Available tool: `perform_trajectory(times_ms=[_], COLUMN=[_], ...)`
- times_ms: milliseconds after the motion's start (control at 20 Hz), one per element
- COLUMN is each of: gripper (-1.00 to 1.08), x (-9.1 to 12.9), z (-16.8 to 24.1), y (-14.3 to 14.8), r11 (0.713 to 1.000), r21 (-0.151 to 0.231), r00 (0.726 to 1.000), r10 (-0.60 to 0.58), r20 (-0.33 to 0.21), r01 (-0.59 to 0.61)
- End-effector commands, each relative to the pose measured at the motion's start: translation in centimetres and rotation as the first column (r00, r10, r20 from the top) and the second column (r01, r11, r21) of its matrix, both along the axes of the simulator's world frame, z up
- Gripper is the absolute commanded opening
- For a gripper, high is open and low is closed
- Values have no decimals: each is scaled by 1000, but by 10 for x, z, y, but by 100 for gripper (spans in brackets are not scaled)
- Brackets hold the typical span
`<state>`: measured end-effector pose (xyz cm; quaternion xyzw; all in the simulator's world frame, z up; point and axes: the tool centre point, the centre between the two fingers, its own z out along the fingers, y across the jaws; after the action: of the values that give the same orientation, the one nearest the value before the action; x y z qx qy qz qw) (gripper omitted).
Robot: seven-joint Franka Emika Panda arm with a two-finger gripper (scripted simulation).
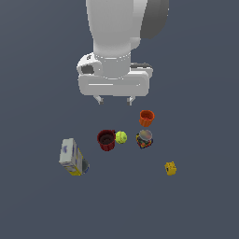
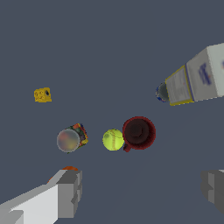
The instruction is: Pick up a designated object from a clutter of objects.
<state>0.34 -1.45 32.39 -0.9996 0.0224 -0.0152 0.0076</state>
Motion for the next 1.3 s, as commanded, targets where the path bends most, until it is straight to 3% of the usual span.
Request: perform_trajectory(times_ms=[0, 550, 900, 1250], gripper=[100, 100, 100, 100], x=[0, -10, -4, 18], z=[0, -8, -10, -25], y=[0, -35, -30, -10], r11=[1000, 998, 998, 999], r21=[0, -2, -5, -15], r00=[1000, 997, 998, 999], r10=[0, -70, -63, -41], r20=[0, -32, -30, -31], r01=[0, 70, 63, 41])
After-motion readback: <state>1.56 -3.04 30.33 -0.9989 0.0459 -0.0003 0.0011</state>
